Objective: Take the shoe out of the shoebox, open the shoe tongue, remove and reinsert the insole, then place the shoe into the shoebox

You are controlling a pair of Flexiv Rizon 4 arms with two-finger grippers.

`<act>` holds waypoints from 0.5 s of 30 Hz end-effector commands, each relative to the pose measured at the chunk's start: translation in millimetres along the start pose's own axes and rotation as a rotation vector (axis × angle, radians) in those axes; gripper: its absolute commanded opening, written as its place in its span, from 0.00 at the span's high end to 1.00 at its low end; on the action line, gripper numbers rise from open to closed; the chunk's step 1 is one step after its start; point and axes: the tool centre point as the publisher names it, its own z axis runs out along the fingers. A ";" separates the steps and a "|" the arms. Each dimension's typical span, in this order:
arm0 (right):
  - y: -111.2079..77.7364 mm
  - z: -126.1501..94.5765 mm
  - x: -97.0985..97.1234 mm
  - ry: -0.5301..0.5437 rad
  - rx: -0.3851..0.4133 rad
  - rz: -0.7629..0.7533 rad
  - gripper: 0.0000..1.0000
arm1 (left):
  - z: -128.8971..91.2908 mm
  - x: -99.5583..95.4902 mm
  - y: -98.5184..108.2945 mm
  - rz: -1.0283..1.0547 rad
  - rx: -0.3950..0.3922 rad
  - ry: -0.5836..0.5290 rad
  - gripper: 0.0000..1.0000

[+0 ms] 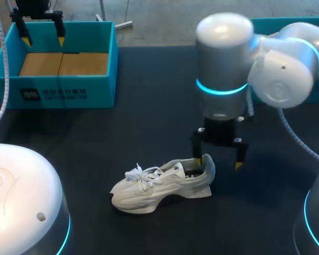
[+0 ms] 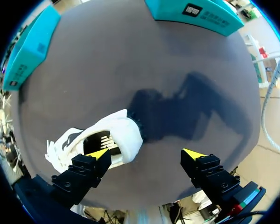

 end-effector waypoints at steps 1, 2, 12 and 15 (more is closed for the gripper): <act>3.8 -14.6 -26.5 0.136 0.003 -0.063 0.00 | 0.1 0.1 0.0 0.000 0.000 0.000 0.00; 5.2 -17.5 -29.7 0.154 0.004 -0.091 0.00 | 0.1 0.1 0.0 0.000 0.000 0.000 0.00; 22.8 -39.2 -54.0 0.336 -0.075 -0.351 0.00 | 0.1 0.1 0.0 0.000 0.000 0.000 0.00; 26.9 -43.7 -55.8 0.353 -0.090 -0.437 0.00 | 0.1 0.1 0.0 0.000 0.000 0.000 0.00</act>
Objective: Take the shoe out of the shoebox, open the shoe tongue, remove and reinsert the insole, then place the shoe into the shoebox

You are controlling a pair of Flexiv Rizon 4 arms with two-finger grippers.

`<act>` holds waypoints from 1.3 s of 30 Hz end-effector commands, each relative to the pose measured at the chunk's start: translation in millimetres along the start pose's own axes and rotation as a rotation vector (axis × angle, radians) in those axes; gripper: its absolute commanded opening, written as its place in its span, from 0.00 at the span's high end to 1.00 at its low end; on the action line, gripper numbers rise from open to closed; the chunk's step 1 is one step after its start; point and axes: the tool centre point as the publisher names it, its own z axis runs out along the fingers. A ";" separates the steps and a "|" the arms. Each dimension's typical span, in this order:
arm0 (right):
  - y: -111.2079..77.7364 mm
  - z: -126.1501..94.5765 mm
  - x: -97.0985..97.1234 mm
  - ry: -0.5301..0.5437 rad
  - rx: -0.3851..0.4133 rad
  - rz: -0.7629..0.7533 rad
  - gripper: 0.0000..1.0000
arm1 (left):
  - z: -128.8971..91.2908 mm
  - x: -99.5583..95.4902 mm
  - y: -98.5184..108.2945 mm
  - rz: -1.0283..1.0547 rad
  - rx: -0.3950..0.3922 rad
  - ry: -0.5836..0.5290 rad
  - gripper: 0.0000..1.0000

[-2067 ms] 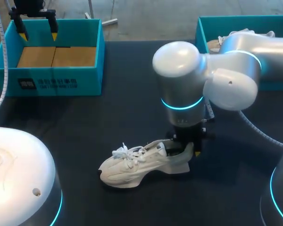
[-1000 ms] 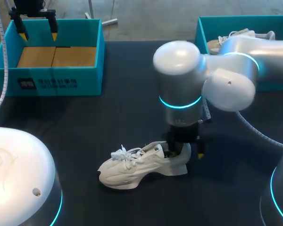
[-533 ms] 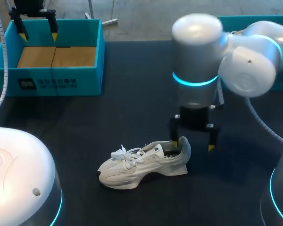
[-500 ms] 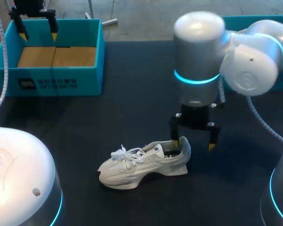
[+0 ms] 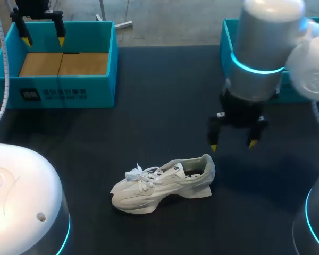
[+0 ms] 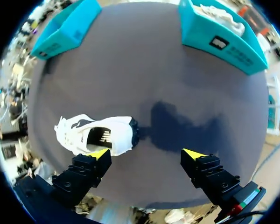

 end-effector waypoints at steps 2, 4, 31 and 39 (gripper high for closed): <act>-4.7 -9.2 -21.8 0.223 -0.043 -0.078 0.00 | 0.1 0.1 0.0 0.000 0.000 0.000 0.00; -2.0 -10.3 -24.2 0.259 -0.046 -0.126 0.00 | 0.1 0.1 0.0 0.000 0.000 0.000 0.00; -4.2 -13.5 -49.8 0.522 -0.435 -0.633 0.00 | 0.1 0.1 0.0 0.000 0.000 0.000 0.00; -6.1 0.7 -70.6 0.645 -0.620 -0.807 0.00 | 0.1 0.1 0.0 0.000 0.000 0.000 0.00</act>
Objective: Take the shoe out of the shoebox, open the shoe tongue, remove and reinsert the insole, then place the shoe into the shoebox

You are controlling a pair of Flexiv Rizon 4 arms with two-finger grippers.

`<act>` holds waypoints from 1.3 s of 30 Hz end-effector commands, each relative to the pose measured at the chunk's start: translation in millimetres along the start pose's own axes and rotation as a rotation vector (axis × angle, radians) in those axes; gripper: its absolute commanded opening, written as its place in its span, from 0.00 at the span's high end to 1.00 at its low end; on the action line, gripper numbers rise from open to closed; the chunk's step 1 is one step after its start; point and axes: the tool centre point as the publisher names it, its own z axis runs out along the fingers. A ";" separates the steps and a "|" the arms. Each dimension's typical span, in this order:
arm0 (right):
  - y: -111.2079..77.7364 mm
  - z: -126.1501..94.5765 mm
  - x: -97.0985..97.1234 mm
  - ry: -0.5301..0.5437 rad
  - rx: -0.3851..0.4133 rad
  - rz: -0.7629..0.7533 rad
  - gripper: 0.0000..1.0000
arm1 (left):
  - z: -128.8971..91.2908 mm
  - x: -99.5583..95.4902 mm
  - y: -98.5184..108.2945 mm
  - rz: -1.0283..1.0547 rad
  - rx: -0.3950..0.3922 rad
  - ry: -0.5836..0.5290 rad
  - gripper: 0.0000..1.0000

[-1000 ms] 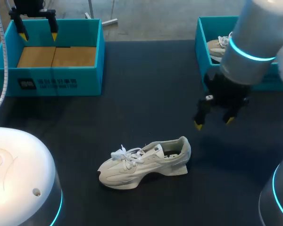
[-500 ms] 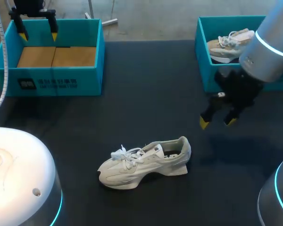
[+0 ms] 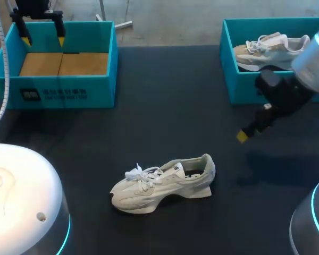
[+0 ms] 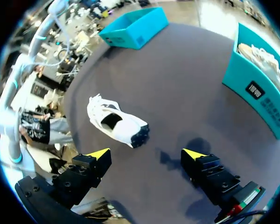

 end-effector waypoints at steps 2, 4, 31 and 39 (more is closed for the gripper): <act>-23.0 5.6 -6.1 0.182 -0.419 -0.366 0.00 | 0.1 0.1 0.0 0.000 0.000 0.000 0.00; -23.0 5.6 -6.1 0.182 -0.419 -0.366 0.00 | 0.1 0.1 0.0 0.000 0.000 0.000 0.00; -43.4 43.7 -37.7 0.166 -0.503 -0.691 0.00 | 0.1 0.1 0.0 0.000 0.000 0.000 0.00; -52.6 58.5 -53.8 0.209 -0.540 -0.751 0.00 | 0.1 0.1 0.0 0.000 0.000 0.000 0.00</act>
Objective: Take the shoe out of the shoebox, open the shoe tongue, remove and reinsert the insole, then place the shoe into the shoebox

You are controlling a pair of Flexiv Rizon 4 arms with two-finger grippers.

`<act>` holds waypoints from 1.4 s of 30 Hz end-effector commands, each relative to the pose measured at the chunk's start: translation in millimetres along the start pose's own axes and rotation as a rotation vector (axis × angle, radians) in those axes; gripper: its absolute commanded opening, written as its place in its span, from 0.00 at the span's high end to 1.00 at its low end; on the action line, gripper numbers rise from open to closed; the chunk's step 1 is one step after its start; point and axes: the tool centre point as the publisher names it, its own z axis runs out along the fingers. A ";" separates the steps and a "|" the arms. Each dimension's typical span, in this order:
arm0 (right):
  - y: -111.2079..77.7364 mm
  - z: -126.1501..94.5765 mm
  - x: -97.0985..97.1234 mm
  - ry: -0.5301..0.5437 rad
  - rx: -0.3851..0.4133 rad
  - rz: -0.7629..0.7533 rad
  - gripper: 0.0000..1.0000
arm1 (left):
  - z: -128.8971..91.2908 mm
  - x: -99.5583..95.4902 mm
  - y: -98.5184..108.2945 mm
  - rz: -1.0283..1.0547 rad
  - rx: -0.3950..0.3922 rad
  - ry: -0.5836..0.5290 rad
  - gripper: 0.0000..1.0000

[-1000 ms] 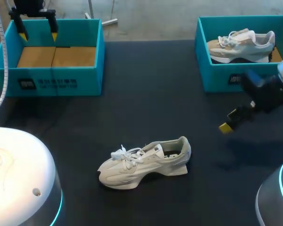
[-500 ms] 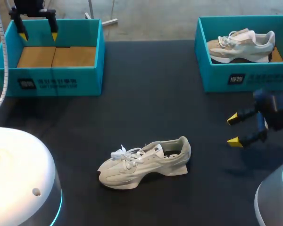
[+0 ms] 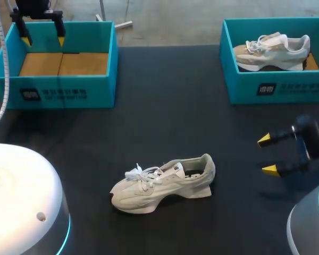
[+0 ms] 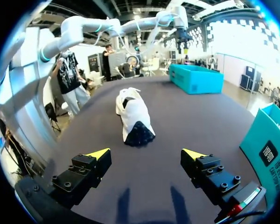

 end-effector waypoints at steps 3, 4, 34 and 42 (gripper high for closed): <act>-21.9 5.9 -11.1 0.019 -0.039 0.018 0.00 | 0.1 0.1 0.0 0.000 0.000 0.000 0.00; -24.8 6.4 -12.4 0.015 -0.040 0.017 0.00 | 0.1 0.1 0.0 0.000 0.000 0.000 0.00; -42.8 32.4 -1.4 -0.044 -0.127 -0.008 0.00 | 0.1 0.1 0.0 0.000 0.000 0.000 0.00; -39.8 56.1 3.2 -0.004 -0.161 -0.020 0.00 | 0.1 0.1 0.0 0.000 0.000 0.000 0.00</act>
